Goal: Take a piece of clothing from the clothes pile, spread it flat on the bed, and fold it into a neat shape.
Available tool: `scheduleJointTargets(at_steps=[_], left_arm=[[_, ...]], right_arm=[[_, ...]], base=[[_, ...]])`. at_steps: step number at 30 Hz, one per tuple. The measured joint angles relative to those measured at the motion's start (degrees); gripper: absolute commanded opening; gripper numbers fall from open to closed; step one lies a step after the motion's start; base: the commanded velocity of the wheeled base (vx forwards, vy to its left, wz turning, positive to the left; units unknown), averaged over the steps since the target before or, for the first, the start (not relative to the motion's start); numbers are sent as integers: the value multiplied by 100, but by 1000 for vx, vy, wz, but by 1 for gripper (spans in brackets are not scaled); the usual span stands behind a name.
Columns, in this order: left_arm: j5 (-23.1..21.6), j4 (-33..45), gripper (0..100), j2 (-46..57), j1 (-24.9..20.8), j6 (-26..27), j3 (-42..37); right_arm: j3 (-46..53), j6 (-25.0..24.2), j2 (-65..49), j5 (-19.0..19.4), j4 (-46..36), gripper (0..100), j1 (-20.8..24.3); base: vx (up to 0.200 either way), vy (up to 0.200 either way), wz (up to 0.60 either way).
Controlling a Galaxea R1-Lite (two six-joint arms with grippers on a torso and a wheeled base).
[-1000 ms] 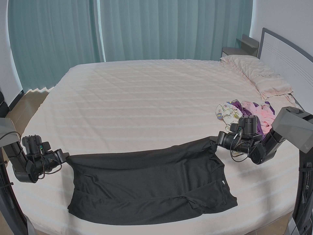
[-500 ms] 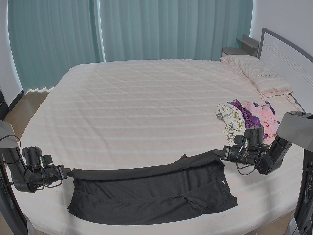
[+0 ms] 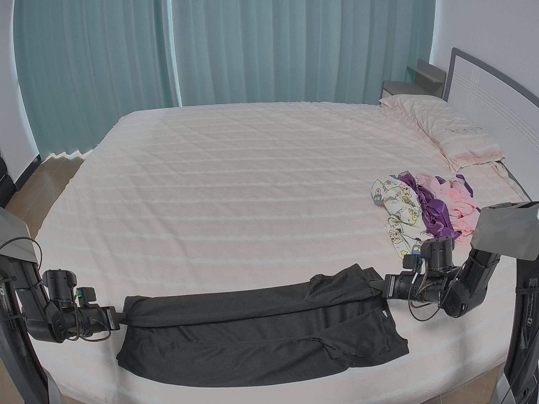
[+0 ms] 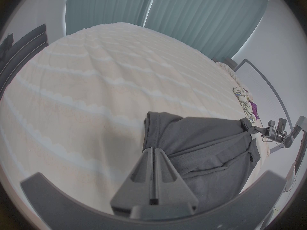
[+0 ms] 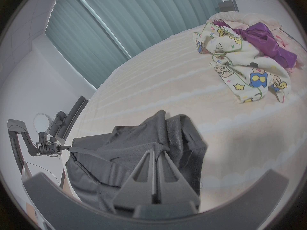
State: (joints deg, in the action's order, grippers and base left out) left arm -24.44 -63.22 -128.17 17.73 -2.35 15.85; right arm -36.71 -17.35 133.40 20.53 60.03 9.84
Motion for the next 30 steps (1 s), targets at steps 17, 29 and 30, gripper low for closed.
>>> scheduleJointTargets(at_steps=[17, 29, 30], left_arm=[[9, -272, 100, -282, 52, 369, -485], [-517, -529, 100, -187, 707, -38, -634], [-646, -532, 100, -160, 779, -216, -635]], right_arm=[[656, 176, 310, 2, 612, 100, 7], [853, -444, 48, 188, 1154, 100, -144], [842, -564, 1, 199, 1157, 100, -146]], base=[[0, 0, 0], [0, 0, 0], [0, 0, 0]])
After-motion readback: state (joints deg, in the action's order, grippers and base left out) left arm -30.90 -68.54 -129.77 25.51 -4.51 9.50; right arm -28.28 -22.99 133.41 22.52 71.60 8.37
